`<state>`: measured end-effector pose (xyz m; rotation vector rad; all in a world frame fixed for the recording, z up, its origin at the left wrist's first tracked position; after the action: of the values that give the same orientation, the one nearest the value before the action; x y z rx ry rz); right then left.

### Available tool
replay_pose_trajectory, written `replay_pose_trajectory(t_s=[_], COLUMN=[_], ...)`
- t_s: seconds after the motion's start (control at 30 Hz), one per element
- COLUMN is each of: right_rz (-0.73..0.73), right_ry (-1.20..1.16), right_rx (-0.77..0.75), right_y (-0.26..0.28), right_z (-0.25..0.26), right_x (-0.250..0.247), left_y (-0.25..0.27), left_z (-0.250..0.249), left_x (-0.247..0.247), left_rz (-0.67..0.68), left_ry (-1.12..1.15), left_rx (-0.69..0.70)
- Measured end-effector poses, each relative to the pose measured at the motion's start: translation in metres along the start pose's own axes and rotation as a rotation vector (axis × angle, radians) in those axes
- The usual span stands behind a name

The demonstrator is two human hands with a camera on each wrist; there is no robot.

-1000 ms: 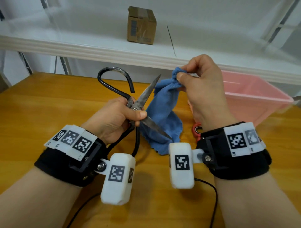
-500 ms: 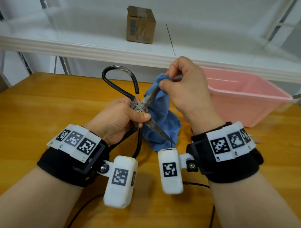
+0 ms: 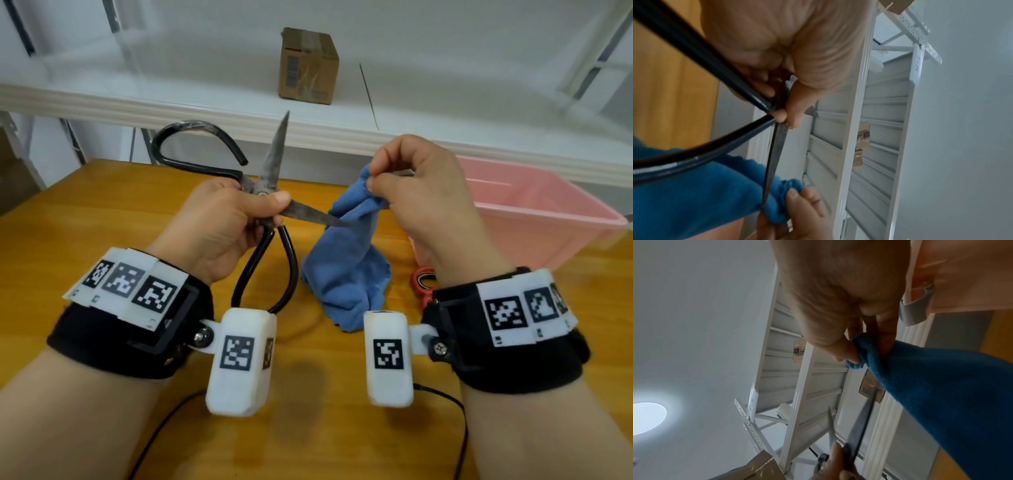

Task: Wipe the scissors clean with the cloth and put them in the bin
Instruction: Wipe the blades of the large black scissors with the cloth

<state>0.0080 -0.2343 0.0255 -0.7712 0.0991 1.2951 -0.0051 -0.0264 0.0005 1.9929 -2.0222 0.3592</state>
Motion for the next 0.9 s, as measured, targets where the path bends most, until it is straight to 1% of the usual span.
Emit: replay_pose_trajectory(t_s=[0.1, 0.17, 0.27, 0.33, 0.4, 0.47, 0.63, 0.73, 0.83, 0.9], right_rz=[0.075, 0.136, 0.265, 0.335, 0.375, 0.379, 0.345, 0.372, 0.406, 0.380], right_ry=[-0.012, 0.032, 0.071, -0.009, -0.096, -0.100, -0.168, -0.165, -0.173, -0.158], right_rx=[0.015, 0.014, -0.017, -0.071, -0.128, -0.162, -0.218, -0.271, -0.272, -0.260], right_y=[0.001, 0.002, 0.006, 0.010, 0.013, 0.013, 0.013, 0.014, 0.013, 0.011], right_z=[-0.005, -0.009, -0.008, -0.001, 0.003, 0.003, 0.002, 0.003, 0.001, -0.001], right_x=[0.005, 0.009, 0.015, 0.019, 0.021, 0.022, 0.019, 0.019, 0.020, 0.019], left_y=[-0.002, -0.001, 0.001, 0.003, 0.006, 0.009, 0.012, 0.012, 0.013, 0.013], left_z=[-0.006, -0.007, -0.006, -0.005, -0.003, 0.000, 0.003, 0.002, 0.002, 0.001], left_x=[-0.005, -0.004, 0.003, 0.008, 0.013, 0.018, 0.024, 0.022, 0.021, 0.019], left_rz=[-0.026, -0.015, 0.006, 0.016, 0.053, 0.090, 0.124, 0.138, 0.156, 0.186], left_ry=[0.047, 0.122, 0.236, 0.297, 0.330, 0.324, 0.300, 0.264, 0.262, 0.314], left_rx=[-0.041, -0.087, -0.162, -0.207, -0.249, -0.285, -0.336, -0.359, -0.373, -0.385])
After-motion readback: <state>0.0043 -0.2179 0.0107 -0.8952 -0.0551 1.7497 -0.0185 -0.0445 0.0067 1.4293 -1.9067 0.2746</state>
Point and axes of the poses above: each hand's wrist, its own y-axis away from the middle knuckle, its own x-axis out of the palm, z = x × y, the point moved 1 cm from there along -y, towards the middle knuckle, and after that the axes turned 10 degrees about y, right-handed, at the moved point
